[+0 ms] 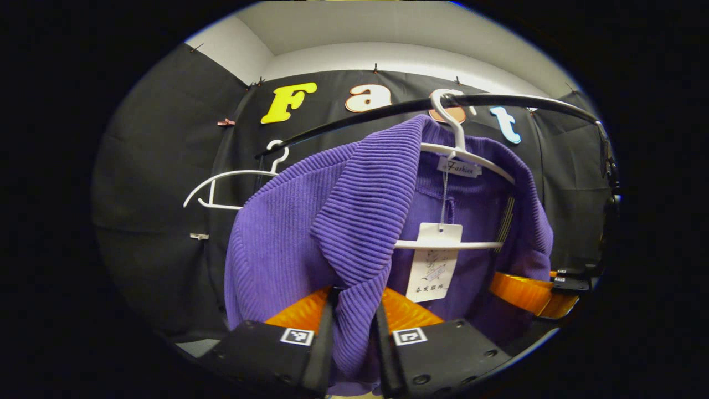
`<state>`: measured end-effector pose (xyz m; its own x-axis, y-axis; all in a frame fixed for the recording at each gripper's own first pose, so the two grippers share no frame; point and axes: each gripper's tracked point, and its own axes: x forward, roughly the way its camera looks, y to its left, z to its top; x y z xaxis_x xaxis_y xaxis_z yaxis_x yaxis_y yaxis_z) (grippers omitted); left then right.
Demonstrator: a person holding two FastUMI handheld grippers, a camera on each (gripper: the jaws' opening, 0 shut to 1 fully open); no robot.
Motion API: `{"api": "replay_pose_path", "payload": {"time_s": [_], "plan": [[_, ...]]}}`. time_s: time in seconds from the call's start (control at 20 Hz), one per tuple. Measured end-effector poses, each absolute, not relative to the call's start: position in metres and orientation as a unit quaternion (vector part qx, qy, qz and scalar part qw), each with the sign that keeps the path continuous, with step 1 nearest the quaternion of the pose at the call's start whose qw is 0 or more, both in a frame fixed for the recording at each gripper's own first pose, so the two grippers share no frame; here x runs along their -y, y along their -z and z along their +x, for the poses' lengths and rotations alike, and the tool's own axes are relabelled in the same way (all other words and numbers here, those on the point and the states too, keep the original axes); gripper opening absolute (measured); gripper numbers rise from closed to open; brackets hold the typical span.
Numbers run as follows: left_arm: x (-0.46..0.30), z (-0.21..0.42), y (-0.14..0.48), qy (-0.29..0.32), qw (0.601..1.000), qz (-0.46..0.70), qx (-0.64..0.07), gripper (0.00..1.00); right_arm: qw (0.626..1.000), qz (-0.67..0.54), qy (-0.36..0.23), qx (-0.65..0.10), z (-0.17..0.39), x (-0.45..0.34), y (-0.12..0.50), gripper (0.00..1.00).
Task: Grasp the clothes on the hanger with both hands and then place them into the laundry hamper below.
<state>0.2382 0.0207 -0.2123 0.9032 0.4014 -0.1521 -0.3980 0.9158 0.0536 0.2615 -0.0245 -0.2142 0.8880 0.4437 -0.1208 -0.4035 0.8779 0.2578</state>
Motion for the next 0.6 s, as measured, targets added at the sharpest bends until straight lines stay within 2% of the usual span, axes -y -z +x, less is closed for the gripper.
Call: {"api": "replay_pose_path", "payload": {"time_s": [0.05, 0.1, 0.15, 0.3, 0.6], "plan": [[-0.022, 0.239, 0.211, -0.205, 0.975, 0.008, -0.081, 0.26, 0.963, 0.112, -0.226, -0.096, 0.250, 0.032, 0.216, 0.36], [-0.017, 0.242, 0.214, -0.197, 0.977, 0.002, -0.087, 0.11, 0.962, 0.116, -0.228, -0.091, 0.258, 0.036, 0.216, 0.27], [-0.018, 0.242, 0.213, -0.193, 0.977, -0.002, -0.089, 0.10, 0.958, 0.125, -0.240, -0.097, 0.263, 0.031, 0.219, 0.12], [-0.031, 0.235, 0.209, -0.205, 0.974, 0.000, -0.100, 0.06, 0.954, 0.143, -0.245, -0.095, 0.271, 0.045, 0.215, 0.12], [-0.046, 0.213, 0.186, -0.240, 0.967, 0.008, -0.089, 0.05, 0.941, 0.200, -0.264, -0.065, 0.271, 0.066, 0.194, 0.12]]}}
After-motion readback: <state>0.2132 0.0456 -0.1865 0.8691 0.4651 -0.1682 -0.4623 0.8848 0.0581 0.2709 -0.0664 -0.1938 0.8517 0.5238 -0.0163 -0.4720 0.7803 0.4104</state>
